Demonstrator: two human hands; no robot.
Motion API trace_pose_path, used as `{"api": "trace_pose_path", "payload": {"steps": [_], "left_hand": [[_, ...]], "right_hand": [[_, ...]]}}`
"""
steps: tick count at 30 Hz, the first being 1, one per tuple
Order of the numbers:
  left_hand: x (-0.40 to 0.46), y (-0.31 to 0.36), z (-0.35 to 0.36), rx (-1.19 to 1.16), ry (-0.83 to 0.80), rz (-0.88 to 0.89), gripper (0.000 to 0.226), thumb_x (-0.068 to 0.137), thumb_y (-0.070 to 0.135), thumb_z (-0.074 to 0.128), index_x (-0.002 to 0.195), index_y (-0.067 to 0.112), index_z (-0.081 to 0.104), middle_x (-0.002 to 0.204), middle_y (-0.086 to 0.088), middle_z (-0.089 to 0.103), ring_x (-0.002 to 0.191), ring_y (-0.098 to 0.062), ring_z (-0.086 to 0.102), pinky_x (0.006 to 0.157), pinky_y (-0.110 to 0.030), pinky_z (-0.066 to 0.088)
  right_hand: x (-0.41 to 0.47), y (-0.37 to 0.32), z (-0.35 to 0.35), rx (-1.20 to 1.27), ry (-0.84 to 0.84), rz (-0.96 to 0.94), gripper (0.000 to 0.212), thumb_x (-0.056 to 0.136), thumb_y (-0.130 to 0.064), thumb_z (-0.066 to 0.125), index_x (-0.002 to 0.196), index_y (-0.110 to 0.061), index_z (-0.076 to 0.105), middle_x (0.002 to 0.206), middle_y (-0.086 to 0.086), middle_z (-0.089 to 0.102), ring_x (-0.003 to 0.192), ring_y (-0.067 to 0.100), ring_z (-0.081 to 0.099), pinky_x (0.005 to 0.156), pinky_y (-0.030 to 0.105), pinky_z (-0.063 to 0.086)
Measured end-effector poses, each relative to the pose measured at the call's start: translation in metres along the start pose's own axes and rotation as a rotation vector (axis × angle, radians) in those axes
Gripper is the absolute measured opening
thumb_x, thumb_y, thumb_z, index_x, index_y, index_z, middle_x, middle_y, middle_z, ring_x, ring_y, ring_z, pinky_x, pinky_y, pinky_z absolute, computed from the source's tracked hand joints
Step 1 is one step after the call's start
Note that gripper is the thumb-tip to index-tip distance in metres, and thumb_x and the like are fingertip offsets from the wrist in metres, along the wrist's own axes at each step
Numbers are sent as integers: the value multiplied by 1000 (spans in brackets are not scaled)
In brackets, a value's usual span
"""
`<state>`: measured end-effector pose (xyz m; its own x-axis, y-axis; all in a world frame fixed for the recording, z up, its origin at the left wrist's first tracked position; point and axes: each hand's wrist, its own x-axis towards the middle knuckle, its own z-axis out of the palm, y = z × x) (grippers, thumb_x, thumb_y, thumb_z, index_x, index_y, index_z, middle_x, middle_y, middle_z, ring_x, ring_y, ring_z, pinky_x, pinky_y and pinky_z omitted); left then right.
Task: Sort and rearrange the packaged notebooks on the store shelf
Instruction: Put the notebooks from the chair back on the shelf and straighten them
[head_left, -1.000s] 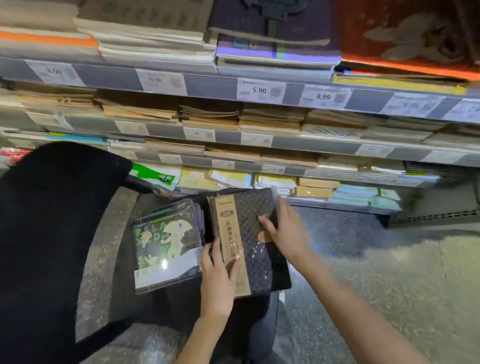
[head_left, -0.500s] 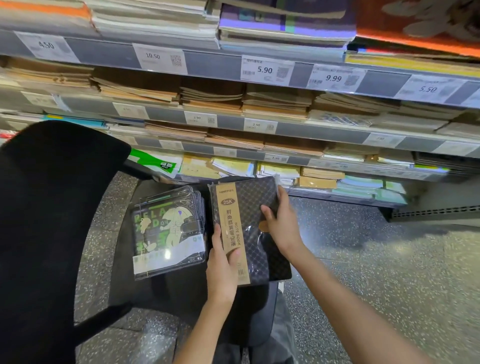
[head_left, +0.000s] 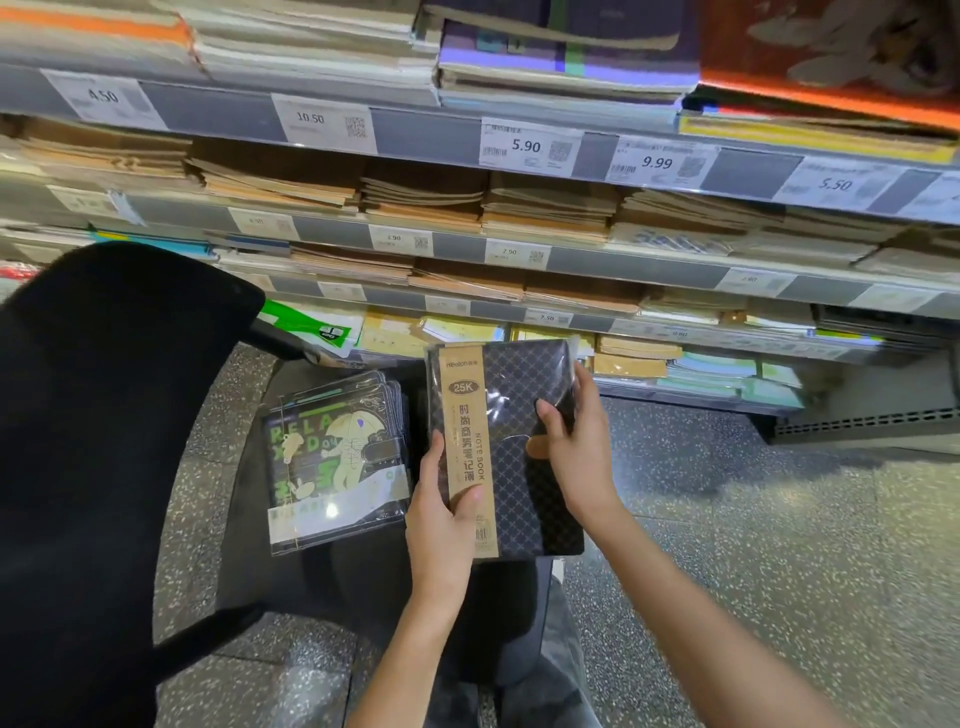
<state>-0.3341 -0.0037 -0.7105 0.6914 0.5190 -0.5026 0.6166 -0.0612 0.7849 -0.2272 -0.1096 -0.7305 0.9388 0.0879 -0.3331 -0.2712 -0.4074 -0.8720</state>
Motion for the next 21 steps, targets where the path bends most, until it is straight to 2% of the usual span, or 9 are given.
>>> {"api": "trace_pose_path", "payload": {"steps": [4, 8, 11, 15, 17, 19, 21], "left_hand": [[-4, 34, -10, -112, -1, 116, 67, 84, 7, 64, 128, 47, 33, 134, 15, 44, 124, 3, 41, 100, -16, 35], [-12, 80, -22, -173, -12, 210, 68, 84, 7, 65, 121, 56, 34, 123, 27, 42, 116, 15, 41, 93, -8, 36], [-22, 126, -35, -168, 12, 326, 69, 83, 9, 66, 123, 55, 33, 125, 29, 40, 121, 13, 37, 96, -11, 33], [-40, 195, -53, -174, 6, 492, 70, 83, 11, 67, 129, 52, 33, 129, 27, 40, 126, 6, 38, 100, -18, 36], [-50, 231, -62, -187, -2, 565, 71, 82, 10, 67, 127, 54, 33, 128, 29, 40, 125, 5, 39, 101, -19, 38], [-63, 267, -70, -210, -13, 613, 71, 82, 11, 67, 124, 58, 33, 126, 32, 40, 123, 9, 40, 100, -18, 37], [-79, 301, -78, -223, -23, 651, 71, 82, 12, 67, 120, 61, 32, 118, 38, 39, 113, 20, 38, 96, -14, 33]], "right_hand": [[-1, -41, -20, 60, 81, -95, 54, 92, -23, 54, 140, -26, 30, 140, -5, 42, 131, 12, 37, 109, 46, 33], [-5, -96, -45, 146, 139, -181, 54, 87, -32, 55, 136, -30, 34, 137, -3, 46, 128, 13, 43, 104, 47, 39], [-12, -146, -71, 182, 179, -280, 54, 89, -30, 56, 138, -27, 33, 140, -2, 44, 130, 11, 42, 107, 45, 37], [-26, -221, -110, 219, 252, -424, 57, 86, -39, 56, 138, -30, 33, 140, -3, 45, 129, 12, 43, 106, 46, 37], [-35, -258, -130, 228, 278, -493, 55, 88, -32, 57, 137, -27, 34, 137, -1, 48, 126, 14, 46, 104, 47, 39], [-48, -294, -150, 239, 301, -546, 54, 89, -27, 58, 137, -24, 35, 135, 1, 49, 126, 14, 47, 104, 46, 40], [-62, -327, -169, 245, 333, -611, 51, 90, -24, 59, 136, -23, 37, 131, 1, 52, 122, 11, 50, 103, 43, 42]]}}
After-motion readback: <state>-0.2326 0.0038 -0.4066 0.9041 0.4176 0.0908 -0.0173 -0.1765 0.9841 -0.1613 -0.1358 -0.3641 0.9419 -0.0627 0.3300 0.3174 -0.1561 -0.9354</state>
